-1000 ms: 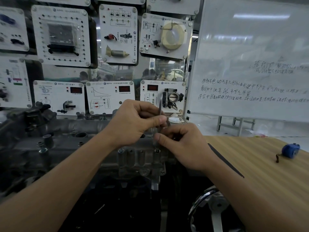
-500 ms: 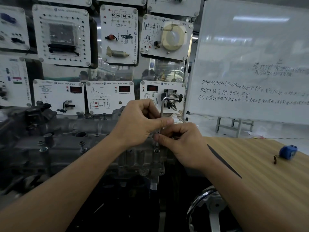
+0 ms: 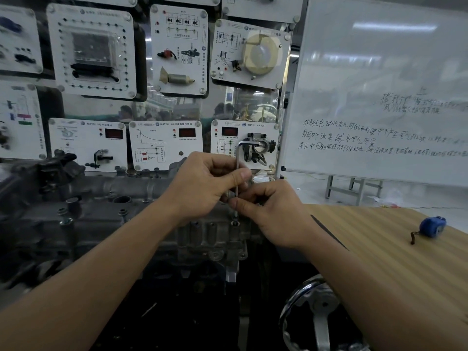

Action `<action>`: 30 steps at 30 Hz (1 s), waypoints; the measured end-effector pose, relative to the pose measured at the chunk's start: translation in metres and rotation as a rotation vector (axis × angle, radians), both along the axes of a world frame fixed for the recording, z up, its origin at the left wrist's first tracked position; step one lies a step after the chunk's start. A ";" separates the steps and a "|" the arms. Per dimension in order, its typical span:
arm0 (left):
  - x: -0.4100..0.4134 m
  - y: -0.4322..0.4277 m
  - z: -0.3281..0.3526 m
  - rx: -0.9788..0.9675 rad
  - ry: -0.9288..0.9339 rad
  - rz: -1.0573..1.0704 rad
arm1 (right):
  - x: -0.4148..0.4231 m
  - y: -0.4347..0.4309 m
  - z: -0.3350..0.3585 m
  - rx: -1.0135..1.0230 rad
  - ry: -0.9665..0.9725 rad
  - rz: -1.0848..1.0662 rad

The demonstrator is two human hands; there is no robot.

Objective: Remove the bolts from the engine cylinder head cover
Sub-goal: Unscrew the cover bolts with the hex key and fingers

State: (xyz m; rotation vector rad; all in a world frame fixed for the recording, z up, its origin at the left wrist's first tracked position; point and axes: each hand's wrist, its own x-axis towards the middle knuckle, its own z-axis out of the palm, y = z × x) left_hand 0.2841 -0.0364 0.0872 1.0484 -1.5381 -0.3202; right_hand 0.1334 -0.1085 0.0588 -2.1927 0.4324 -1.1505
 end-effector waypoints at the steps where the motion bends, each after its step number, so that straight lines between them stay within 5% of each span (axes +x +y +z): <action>1: 0.000 0.001 0.001 0.010 0.000 0.001 | 0.000 0.001 0.000 0.000 -0.003 -0.005; 15: 0.006 0.011 0.004 0.056 -0.051 -0.096 | -0.004 0.009 -0.002 -0.162 0.159 -0.021; 24: -0.005 0.004 0.005 -0.105 -0.061 0.158 | 0.007 0.015 -0.009 -0.017 -0.117 -0.079; 30: -0.004 0.004 0.001 -0.109 -0.023 0.170 | 0.008 0.014 -0.010 -0.002 -0.137 -0.090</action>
